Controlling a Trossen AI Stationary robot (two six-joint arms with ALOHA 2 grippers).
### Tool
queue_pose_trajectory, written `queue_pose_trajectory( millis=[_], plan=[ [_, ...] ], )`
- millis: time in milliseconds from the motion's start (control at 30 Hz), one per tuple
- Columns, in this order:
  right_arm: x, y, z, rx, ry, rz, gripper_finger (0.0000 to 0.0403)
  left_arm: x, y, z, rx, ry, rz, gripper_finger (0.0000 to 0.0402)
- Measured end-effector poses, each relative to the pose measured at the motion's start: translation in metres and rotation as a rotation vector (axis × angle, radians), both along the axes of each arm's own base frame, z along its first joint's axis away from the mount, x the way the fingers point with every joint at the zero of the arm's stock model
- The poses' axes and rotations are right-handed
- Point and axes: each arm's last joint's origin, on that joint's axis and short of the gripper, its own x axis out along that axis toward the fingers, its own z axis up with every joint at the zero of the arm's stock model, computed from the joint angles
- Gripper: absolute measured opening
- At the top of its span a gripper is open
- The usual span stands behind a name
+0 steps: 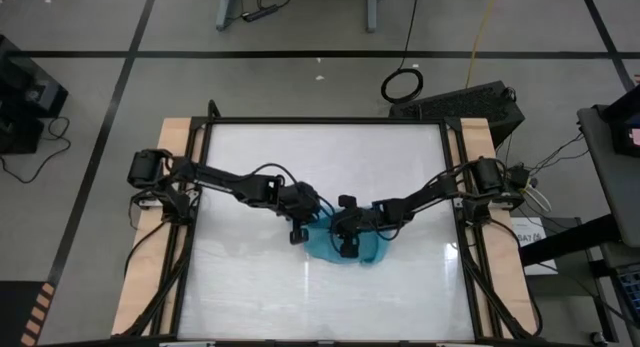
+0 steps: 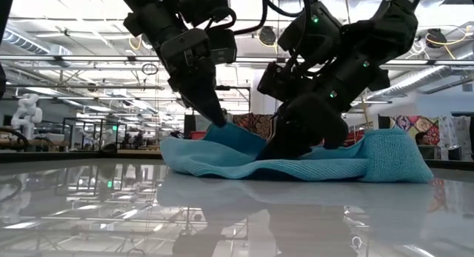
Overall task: Roll towel
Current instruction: Roll the blue microfiber cloth
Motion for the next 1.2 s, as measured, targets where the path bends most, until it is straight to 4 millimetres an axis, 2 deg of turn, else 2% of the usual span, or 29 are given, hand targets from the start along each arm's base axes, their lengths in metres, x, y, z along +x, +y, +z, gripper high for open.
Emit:
queue_pose_trajectory(
  millis=[133, 200, 300, 400, 533, 667, 800, 900, 1200],
  plan=[
    [0.000, 0.001, 0.000, 0.026, 0.003, 0.017, 0.0003, -0.001, 0.001, 0.000, 0.000, 0.007, 0.001, 0.0008],
    [-0.001, 0.002, 0.003, 0.044, 0.004, 0.034, 0.0012, -0.002, 0.001, -0.001, 0.003, 0.025, 0.002, 0.0008],
    [-0.006, 0.004, 0.012, 0.045, 0.020, 0.048, 0.0045, -0.007, 0.003, -0.004, 0.029, 0.082, 0.020, 0.0008],
    [-0.013, 0.007, 0.033, 0.028, 0.012, 0.061, 0.0089, -0.010, 0.006, -0.001, 0.039, 0.097, 0.035, 0.0008],
    [-0.033, 0.008, 0.058, -0.056, 0.076, 0.013, 0.0140, -0.014, 0.006, 0.012, 0.063, 0.054, 0.044, 0.0008],
    [-0.060, 0.007, 0.074, -0.143, 0.192, -0.111, 0.0162, -0.021, 0.007, 0.030, 0.087, -0.001, 0.064, 0.0008],
    [-0.082, 0.003, 0.075, -0.152, 0.327, -0.274, 0.0162, -0.031, 0.008, 0.043, 0.114, -0.003, 0.083, 0.0008],
    [-0.093, 0.002, 0.068, -0.133, 0.376, -0.355, 0.0154, -0.038, 0.009, 0.050, 0.135, 0.005, 0.101, 0.0008],
    [-0.112, 0.000, 0.042, -0.091, 0.365, -0.499, 0.0125, -0.046, -0.001, 0.048, 0.135, 0.077, 0.065, 0.0008]
  ],
)
